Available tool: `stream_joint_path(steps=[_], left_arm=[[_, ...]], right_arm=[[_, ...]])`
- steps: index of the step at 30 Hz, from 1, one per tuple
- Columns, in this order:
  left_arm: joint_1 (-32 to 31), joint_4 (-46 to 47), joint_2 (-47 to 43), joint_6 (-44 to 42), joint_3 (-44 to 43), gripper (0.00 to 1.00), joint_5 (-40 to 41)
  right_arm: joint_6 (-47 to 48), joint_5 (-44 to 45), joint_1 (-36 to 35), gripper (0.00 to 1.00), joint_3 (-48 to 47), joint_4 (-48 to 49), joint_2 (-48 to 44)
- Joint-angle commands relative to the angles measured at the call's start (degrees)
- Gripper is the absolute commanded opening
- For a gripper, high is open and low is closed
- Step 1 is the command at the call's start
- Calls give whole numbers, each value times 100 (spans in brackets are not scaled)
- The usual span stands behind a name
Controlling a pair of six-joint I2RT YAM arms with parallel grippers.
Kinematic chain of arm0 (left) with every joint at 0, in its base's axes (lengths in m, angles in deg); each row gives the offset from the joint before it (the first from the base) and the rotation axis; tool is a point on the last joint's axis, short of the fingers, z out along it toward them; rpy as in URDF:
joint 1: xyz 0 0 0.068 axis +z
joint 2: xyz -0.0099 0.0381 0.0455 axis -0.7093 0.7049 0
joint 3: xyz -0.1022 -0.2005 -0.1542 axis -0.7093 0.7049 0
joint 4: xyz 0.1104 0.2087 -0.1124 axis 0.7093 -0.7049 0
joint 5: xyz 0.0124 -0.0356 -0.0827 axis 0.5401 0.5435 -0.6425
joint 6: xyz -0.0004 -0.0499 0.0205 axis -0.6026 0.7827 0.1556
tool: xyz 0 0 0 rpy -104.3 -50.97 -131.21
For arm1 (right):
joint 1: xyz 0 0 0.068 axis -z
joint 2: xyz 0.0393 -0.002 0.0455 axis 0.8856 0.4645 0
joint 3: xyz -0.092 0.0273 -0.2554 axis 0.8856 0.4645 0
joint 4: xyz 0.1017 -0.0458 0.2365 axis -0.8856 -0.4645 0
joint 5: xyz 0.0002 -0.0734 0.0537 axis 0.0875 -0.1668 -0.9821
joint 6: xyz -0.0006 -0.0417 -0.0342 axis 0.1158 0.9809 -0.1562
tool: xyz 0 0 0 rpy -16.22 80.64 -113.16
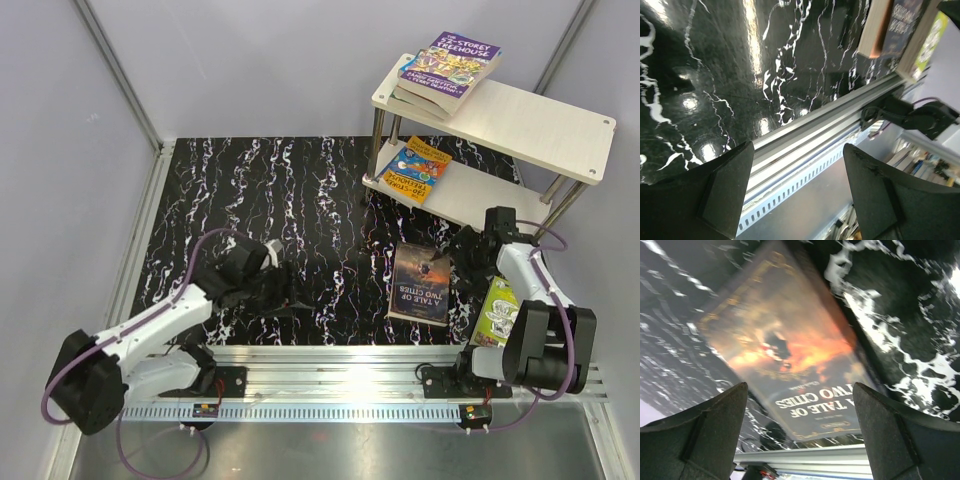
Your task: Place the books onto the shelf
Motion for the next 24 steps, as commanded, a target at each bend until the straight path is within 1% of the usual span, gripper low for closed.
stream_joint_path(steps=[1, 5, 8, 11, 13, 15, 16, 20, 24], left_arm=[[-408, 486, 417, 78, -342, 76, 168], [-690, 583, 709, 123, -544, 75, 204], [-708, 583, 814, 114, -597, 75, 230], [-716, 574, 911, 123, -641, 75, 248], [-716, 574, 946, 123, -685, 75, 248], [-725, 548, 982, 105, -720, 75, 274], [-725, 521, 990, 96, -738, 75, 292], [-716, 407, 1061, -26, -887, 75, 362], [-708, 380, 1411, -202, -1019, 75, 441]], right_arm=[[217, 119, 72, 93, 134, -3, 80], [367, 268, 98, 93, 126, -81, 326], [446, 531, 107, 93, 47, -125, 633], [403, 515, 116, 93, -68, -29, 897], [359, 366, 125, 92, -164, 111, 1231], [315, 129, 116, 89, -165, 313, 1538], [262, -133, 116, 89, -147, 532, 1600], [174, -610, 28, 87, 55, 955, 1619], [174, -628, -559, 87, 91, 851, 1531]])
